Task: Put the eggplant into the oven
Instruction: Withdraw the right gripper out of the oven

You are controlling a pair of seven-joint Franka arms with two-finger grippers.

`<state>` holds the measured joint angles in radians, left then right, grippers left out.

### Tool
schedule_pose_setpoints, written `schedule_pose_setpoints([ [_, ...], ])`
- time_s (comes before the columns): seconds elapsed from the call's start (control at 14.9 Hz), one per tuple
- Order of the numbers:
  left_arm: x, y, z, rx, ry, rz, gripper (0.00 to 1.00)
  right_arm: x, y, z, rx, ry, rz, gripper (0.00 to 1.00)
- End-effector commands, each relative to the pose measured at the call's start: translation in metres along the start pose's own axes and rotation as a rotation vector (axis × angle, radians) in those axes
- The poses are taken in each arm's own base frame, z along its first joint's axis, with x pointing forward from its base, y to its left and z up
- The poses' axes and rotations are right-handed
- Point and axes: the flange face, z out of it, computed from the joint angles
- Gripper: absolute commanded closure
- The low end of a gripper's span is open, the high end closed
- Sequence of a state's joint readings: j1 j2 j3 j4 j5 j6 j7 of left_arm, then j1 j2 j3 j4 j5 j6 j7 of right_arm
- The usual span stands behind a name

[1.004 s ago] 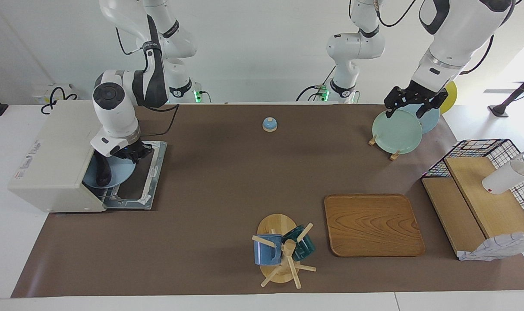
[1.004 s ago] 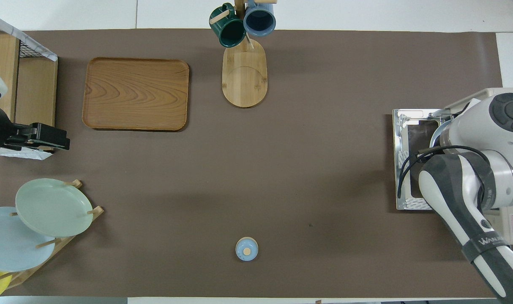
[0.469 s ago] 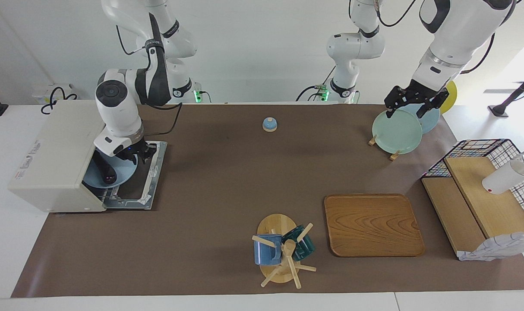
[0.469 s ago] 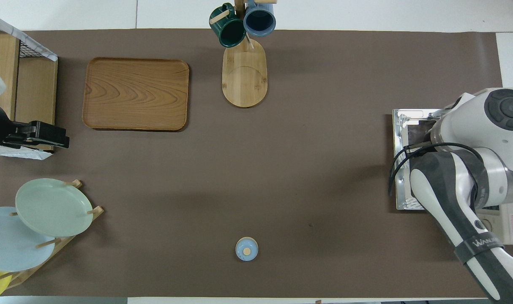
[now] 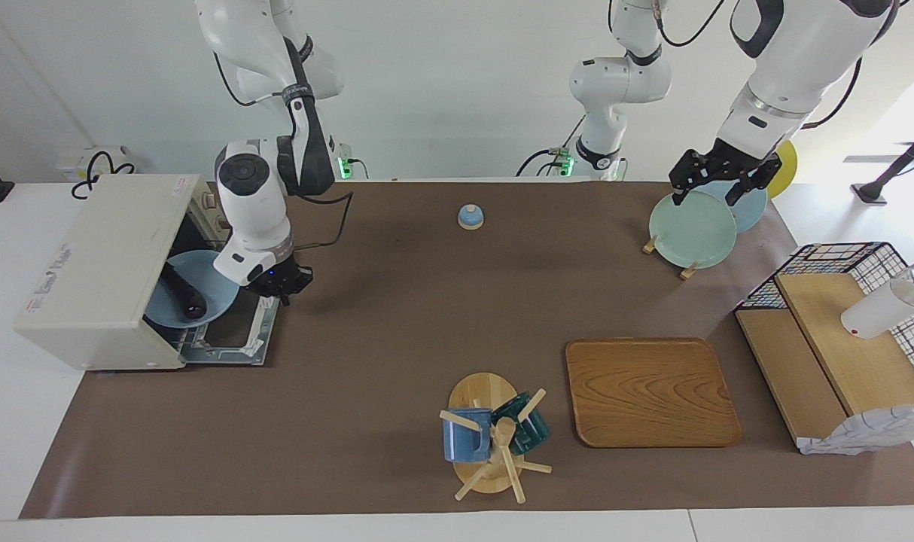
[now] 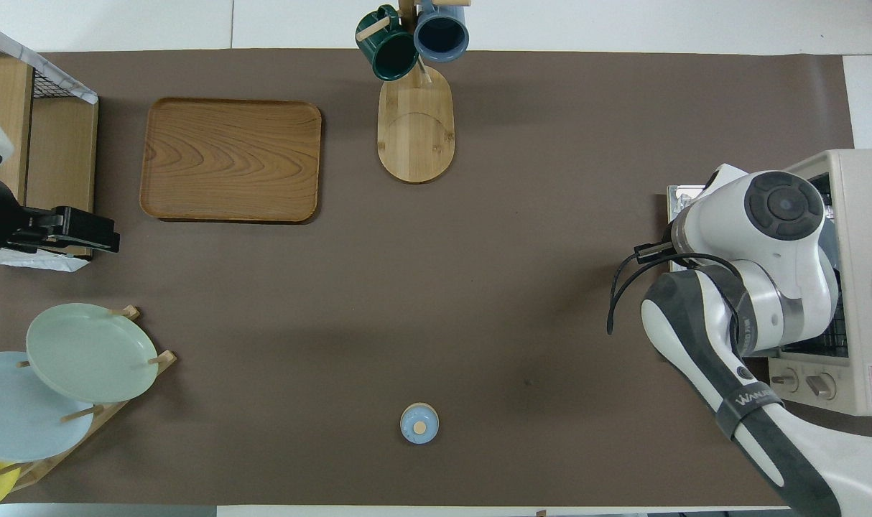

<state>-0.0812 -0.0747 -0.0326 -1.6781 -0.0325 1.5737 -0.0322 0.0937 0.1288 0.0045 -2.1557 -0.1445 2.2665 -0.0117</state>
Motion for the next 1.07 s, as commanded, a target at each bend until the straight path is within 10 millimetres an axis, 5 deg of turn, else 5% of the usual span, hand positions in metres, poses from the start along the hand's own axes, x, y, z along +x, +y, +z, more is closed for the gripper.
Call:
schedule_pose_setpoints([
  [0.0, 0.0, -0.005, 0.0, -0.009, -0.01, -0.003, 0.0, -0.002, 0.004, 0.023, 0.013, -0.015, 0.028, 1.0],
  [1.0, -0.001, -0.005, -0.001, -0.009, -0.012, -0.002, 0.0, -0.014, 0.017, 0.032, -0.036, -0.066, 0.02, 1.0],
])
